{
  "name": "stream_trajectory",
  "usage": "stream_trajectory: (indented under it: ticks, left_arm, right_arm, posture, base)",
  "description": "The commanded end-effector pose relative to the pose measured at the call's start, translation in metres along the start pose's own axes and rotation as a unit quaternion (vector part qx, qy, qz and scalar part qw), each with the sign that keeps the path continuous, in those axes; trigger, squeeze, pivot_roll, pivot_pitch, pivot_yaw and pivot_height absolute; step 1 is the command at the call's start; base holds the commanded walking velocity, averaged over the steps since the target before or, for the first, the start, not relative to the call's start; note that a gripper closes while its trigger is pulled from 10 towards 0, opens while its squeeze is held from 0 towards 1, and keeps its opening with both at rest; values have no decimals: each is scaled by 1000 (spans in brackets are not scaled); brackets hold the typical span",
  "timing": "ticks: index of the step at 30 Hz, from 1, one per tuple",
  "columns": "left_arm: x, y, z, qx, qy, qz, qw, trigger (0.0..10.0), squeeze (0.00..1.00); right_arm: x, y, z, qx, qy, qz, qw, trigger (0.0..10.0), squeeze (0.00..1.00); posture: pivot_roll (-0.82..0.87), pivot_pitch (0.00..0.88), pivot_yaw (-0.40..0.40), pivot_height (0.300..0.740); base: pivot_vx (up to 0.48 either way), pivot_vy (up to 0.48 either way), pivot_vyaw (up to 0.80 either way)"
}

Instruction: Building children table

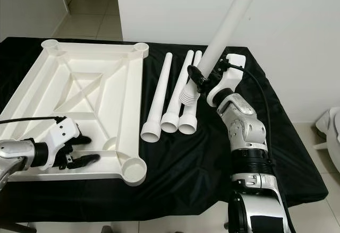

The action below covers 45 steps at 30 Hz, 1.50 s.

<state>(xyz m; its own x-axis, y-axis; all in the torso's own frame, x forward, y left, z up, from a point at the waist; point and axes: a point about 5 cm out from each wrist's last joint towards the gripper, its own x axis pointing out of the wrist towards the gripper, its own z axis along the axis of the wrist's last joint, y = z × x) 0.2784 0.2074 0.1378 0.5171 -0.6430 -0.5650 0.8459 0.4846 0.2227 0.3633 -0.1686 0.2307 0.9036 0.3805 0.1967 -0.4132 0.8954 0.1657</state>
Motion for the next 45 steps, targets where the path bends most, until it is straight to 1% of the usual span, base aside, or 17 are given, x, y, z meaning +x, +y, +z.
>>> stream_trajectory:
  ticks: [1, 15, 16, 17, 19, 20, 21, 23, 24, 27, 28, 30, 33, 35, 36, 40, 45]
  left_arm:
    - [1, 3, -11, -17, 32, 19, 999, 0, 0]
    - [4, 19, -12, -51, 40, 81, 995, 0, 0]
    - [4, 20, -12, -51, 37, 83, 995, 2667, 0]
    - [5, 19, -11, -53, 34, 83, 995, 3961, 0]
    - [6, 19, -10, -55, 31, 83, 995, 3961, 0]
    - [8, 20, -7, -55, 23, 88, 994, 10000, 0]
    - [8, 20, -7, -55, 23, 88, 994, 10000, 0]
    - [12, 21, 2, -58, -1, 96, 994, 10000, 0]
    - [12, 21, 2, -58, -1, 96, 994, 10000, 0]
    - [19, 21, 24, -77, -59, 92, 991, 10000, 0]
    - [19, 21, 24, -77, -59, 92, 991, 10000, 0]
    - [22, 20, 40, -82, -95, 82, 989, 10000, 0]
    - [24, 19, 46, -84, -107, 78, 988, 10000, 0]
    - [29, 16, 58, -76, -128, 64, 987, 10000, 0]
    - [29, 16, 58, -76, -128, 64, 987, 10000, 0]
    - [37, 12, 73, -54, -145, 43, 987, 10000, 0]
    - [37, 12, 77, -48, -146, 37, 987, 10000, 0]
  right_arm:
    - [0, 1, 4, 0, -8, 3, 1000, 10000, 0]
    - [0, 2, 4, 1, -8, 4, 1000, 10000, 0]
    - [0, 2, 4, 1, -8, 4, 1000, 10000, 0]
    - [0, 2, 4, 0, -8, 4, 1000, 10000, 0]
    - [0, 2, 4, 0, -8, 4, 1000, 10000, 0]
    - [0, 2, 4, 1, -8, 5, 1000, 10000, 0]
    - [0, 2, 4, 1, -8, 5, 1000, 10000, 0]
    - [1, 4, 3, -3, -7, 11, 1000, 10000, 0]
    - [1, 4, 3, -3, -7, 11, 1000, 10000, 0]
    - [0, 11, -3, -10, 0, 36, 999, 10000, 0]
    - [0, 11, -3, -10, 0, 36, 999, 10000, 0]
    - [-2, 17, -6, -14, 4, 55, 998, 10000, 0]
    - [-2, 18, -7, -16, 5, 61, 998, 10000, 0]
    - [-2, 21, -10, -22, 9, 70, 997, 10000, 0]
    - [-2, 21, -10, -22, 9, 70, 997, 10000, 0]
    - [-2, 26, -12, -32, 9, 80, 996, 10000, 0]
    - [-5, 29, -15, -42, 9, 89, 995, 10000, 0]
  posture:
    - [-10, 88, -18, 740]
    - [-9, 76, -11, 740]
    - [-8, 77, -13, 740]
    - [-8, 77, -12, 740]
    - [-8, 77, -12, 740]
    - [-4, 79, -13, 740]
    - [-4, 79, -13, 740]
    - [0, 85, -13, 740]
    - [0, 85, -13, 740]
    - [4, 93, -16, 740]
    - [4, 93, -16, 740]
    - [9, 103, -20, 740]
    - [10, 106, -22, 740]
    - [14, 112, -28, 740]
    - [14, 112, -28, 740]
    - [11, 122, -31, 740]
    - [6, 126, -30, 740]
  base:
    - [0, 0, 0]
    - [0, 0, 0]
    - [0, 0, 0]
    - [0, 0, 0]
    - [0, 0, 0]
    - [0, 0, 0]
    - [0, 0, 0]
    - [0, 0, 0]
    - [0, 0, 0]
    - [0, 0, 0]
    - [0, 0, 0]
    - [0, 0, 0]
    - [0, 0, 0]
    - [0, 0, 0]
    - [0, 0, 0]
    - [0, 0, 0]
    - [0, 0, 0]
